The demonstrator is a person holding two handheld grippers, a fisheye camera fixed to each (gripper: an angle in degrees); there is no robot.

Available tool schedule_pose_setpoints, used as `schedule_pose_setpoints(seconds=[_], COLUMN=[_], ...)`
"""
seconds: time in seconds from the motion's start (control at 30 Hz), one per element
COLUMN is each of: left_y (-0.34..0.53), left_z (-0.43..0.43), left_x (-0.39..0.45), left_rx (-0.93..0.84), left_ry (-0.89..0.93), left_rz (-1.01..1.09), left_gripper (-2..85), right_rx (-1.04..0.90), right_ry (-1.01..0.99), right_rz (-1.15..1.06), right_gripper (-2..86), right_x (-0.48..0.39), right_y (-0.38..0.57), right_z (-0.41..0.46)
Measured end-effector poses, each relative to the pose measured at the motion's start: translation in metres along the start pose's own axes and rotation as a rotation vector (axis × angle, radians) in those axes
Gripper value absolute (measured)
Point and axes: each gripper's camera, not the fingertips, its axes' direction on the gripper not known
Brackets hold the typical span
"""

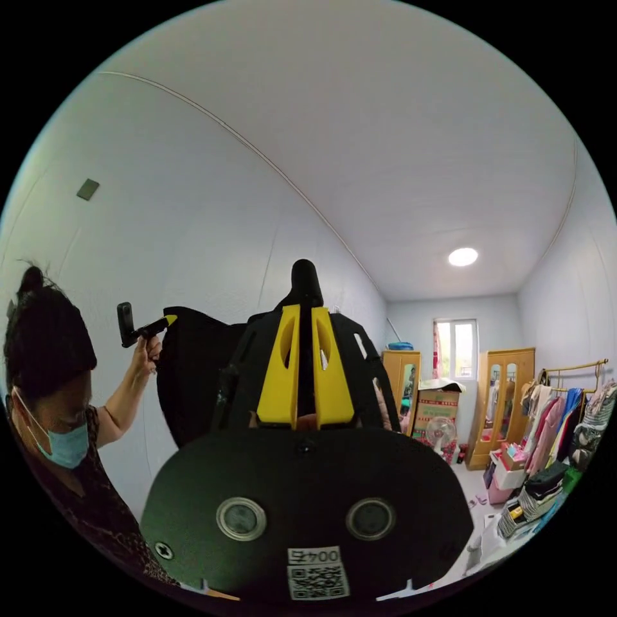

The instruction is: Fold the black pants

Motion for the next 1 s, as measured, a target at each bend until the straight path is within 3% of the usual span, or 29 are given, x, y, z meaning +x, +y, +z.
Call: schedule_pose_setpoints(seconds=[0.17,0.37,0.57,0.63,0.7,0.8,1.0], left_y=[-0.013,0.059,0.164,0.207,0.247,0.321,0.444], left_z=[-0.005,0.054,0.179,0.27,0.349,0.424,0.426], left_x=[-0.009,-0.044,-0.1,-0.136,-0.163,-0.197,-0.186], left_rx=[-0.004,-0.099,-0.199,-0.287,-0.408,-0.59,-0.627], left_ry=[-0.029,0.032,0.12,0.102,0.073,-0.032,-0.022], left_rz=[-0.01,-0.114,-0.251,-0.313,-0.334,-0.416,-0.427], left_gripper=[2.8,2.7,2.9,3.4,4.1,5.9,7.7], right_rx=[0.023,-0.034,-0.16,-0.232,-0.469,-0.604,-0.609], right_ry=[-0.058,-0.079,0.135,0.239,0.372,0.593,0.482], right_rz=[0.043,0.171,0.234,0.217,0.22,0.253,0.204], right_gripper=[3.5,4.0,4.1,4.5,7.1,11.6,11.6], right_x=[-0.014,0.006,0.063,0.098,0.164,0.21,0.196], right_y=[0.004,0.06,0.133,0.156,0.195,0.241,0.333], right_z=[0.015,0.06,0.155,0.211,0.307,0.357,0.343])
